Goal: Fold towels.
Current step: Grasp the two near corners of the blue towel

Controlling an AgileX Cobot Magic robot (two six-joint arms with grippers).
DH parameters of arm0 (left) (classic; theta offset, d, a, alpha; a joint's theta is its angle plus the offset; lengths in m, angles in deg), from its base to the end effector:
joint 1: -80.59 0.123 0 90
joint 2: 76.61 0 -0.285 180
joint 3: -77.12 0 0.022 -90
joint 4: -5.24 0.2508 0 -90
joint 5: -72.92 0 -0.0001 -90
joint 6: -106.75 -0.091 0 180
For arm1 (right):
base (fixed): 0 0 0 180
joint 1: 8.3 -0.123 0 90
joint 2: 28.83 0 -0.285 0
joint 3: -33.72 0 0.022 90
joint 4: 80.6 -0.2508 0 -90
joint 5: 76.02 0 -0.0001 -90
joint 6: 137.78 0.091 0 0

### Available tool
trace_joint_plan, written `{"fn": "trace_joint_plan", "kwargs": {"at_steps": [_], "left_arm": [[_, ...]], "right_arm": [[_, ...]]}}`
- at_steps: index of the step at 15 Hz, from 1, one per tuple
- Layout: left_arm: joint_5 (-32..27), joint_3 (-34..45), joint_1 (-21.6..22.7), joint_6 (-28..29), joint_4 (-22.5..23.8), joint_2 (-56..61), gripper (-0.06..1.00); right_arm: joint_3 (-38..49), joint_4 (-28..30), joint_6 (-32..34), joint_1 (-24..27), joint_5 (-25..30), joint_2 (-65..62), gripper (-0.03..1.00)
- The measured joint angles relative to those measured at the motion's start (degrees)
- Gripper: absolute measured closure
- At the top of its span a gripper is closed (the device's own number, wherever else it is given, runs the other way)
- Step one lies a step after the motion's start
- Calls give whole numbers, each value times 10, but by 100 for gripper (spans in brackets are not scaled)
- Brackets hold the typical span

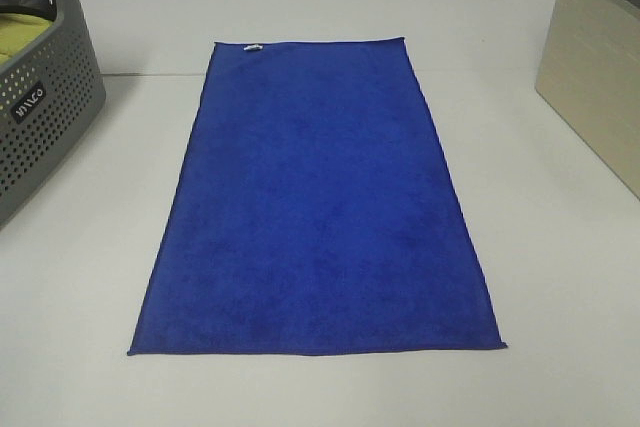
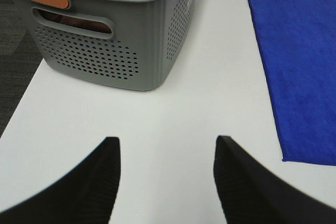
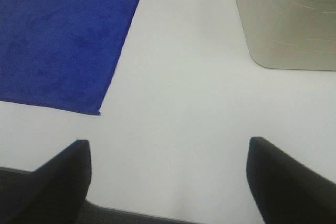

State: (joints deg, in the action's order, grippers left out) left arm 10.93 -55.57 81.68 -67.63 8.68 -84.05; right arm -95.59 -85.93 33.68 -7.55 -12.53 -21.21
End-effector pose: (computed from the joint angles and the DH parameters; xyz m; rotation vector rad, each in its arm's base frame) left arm -0.0094 0.0046 0.2817 -0.1237 2.0324 0.0220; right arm -0.0034 0.0076 0.2635 -0.1492 2.1167 0.0169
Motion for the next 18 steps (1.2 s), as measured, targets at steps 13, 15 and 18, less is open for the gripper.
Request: {"fn": "trace_joint_plan", "kwargs": {"at_steps": [13, 15, 18], "left_arm": [[0, 0, 0, 0, 0, 0, 42], [0, 0, 0, 0, 0, 0, 42], [0, 0, 0, 0, 0, 0, 42]], "right_arm": [[0, 0, 0, 0, 0, 0, 18], [0, 0, 0, 0, 0, 0, 18], [0, 0, 0, 0, 0, 0, 18]]}}
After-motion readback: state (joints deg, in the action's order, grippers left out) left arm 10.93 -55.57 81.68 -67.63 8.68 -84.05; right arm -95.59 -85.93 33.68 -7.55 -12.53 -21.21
